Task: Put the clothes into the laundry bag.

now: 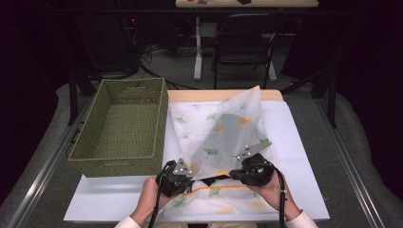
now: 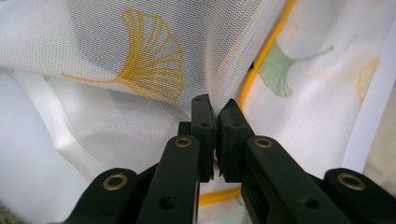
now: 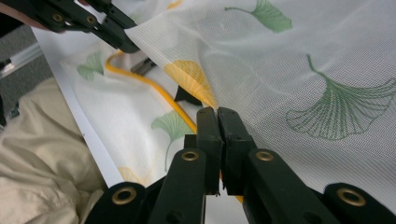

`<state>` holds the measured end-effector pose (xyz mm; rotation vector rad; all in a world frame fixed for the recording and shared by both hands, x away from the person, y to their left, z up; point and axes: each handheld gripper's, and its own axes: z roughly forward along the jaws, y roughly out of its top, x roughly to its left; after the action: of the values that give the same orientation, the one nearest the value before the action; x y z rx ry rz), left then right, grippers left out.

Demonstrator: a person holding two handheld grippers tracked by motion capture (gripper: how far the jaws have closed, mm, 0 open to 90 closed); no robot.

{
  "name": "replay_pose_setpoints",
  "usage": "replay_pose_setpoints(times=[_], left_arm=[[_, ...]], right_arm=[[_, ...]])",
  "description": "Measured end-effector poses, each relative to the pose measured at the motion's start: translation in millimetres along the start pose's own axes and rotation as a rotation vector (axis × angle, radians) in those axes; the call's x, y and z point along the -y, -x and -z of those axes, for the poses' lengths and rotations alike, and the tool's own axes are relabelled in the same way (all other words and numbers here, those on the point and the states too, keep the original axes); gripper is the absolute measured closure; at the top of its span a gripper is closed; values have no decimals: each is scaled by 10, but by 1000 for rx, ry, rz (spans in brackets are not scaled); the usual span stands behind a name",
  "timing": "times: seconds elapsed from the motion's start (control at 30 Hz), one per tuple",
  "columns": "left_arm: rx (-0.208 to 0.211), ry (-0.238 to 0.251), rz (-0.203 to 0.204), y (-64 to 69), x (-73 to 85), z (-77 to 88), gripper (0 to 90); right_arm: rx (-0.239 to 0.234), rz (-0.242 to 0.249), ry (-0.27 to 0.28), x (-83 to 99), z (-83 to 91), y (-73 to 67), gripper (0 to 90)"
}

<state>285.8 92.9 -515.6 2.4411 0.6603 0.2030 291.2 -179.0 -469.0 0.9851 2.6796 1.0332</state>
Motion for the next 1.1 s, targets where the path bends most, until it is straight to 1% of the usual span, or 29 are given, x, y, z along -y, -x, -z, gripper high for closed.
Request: replay_pose_setpoints(times=[0.07,0.1,0.17,0.23,0.3,0.33,0.43,0.47,0.53,0.57,0.6,0.7,0.73,0.77,0.8,0.87,0.9,0.97,1.0,1.03,1.07,1.1], left_arm=[[7,-18,-17,34,5,-22,870],[3,-25,-27,54,5,-36,871],[13,-49,-50,83,-3,-59,871],[12,-70,-66,107,-8,-92,871],[17,-82,-68,111,-5,-114,872],[14,-95,-76,110,-4,-122,872],[23,-119,-69,107,21,-159,872],[24,-125,-71,102,27,-169,872],[35,-129,-63,95,33,-182,871],[40,-130,-62,93,33,-182,871],[45,-131,-59,92,34,-183,870],[64,-129,-46,88,39,-187,869],[67,-132,-45,87,37,-189,868],[76,-133,-36,95,38,-197,868],[76,-136,-35,100,36,-202,867],[82,-136,-27,99,37,-208,862],[83,-137,-26,96,38,-208,857],[91,-141,-22,81,39,-204,818],[91,-140,-17,72,38,-195,775],[95,-138,-3,47,31,-158,730],[93,-135,3,33,29,-134,652],[89,-130,12,21,30,-110,611]], right_arm=[[0,-6,-19,35,-32,-6,882],[-1,-1,-26,50,-47,-1,883],[-3,-4,-38,80,-57,3,882],[-2,-5,-51,108,-73,10,882],[0,-9,-70,137,-115,24,882],[-4,-8,-79,152,-145,35,882],[-5,-7,-113,195,-266,56,882],[-4,-13,-120,200,-297,53,882],[-1,-9,-146,213,-378,68,882],[-2,-16,-153,215,-401,73,882],[-2,-10,-161,225,-427,91,882],[-7,-13,-176,250,-458,113,881],[-3,-15,-184,258,-467,114,882],[2,-10,-193,266,-479,111,881],[11,-3,-205,276,-498,103,880],[9,2,-216,289,-531,110,878],[10,-9,-222,296,-549,111,875],[15,-10,-230,307,-577,116,870],[12,-9,-227,308,-580,121,868],[11,-8,-227,307,-579,121,863],[9,-6,-227,309,-575,127,847],[10,0,-229,308,-571,132,837]])
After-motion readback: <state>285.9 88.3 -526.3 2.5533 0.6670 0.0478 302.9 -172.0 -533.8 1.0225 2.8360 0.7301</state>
